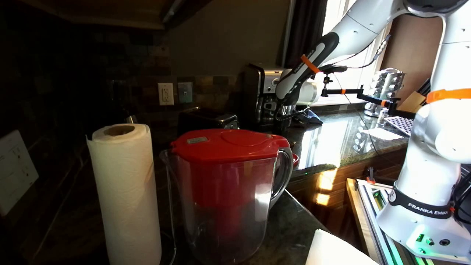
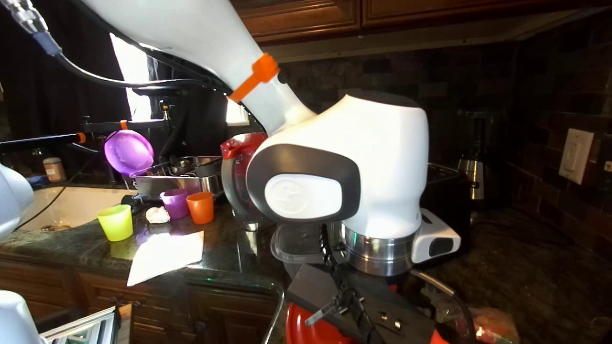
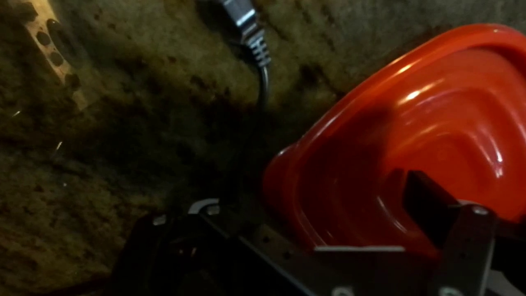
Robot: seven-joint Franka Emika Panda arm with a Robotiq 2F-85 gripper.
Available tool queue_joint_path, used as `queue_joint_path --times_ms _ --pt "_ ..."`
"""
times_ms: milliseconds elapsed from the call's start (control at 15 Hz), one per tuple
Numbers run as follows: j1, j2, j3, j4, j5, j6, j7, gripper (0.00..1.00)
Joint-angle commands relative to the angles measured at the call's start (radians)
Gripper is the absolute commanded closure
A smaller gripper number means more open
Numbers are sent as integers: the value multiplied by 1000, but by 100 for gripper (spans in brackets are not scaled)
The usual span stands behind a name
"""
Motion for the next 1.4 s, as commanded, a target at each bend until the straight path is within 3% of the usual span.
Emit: queue_joint_path --times_ms 0,67,200,667,733,800,933,1333 --pt "-41 47 31 30 42 10 -34 3" --pt "-47 54 36 36 47 6 -38 22" --pt "-58 62 46 45 53 1 -40 29" --pt "-76 61 55 74 32 3 -22 83" --pt "-76 63 56 74 29 3 -21 78" --pt "-75 64 56 73 23 6 -13 50" --pt "-75 66 56 74 14 4 -10 50" --pt "-73 75 61 75 2 0 -3 8"
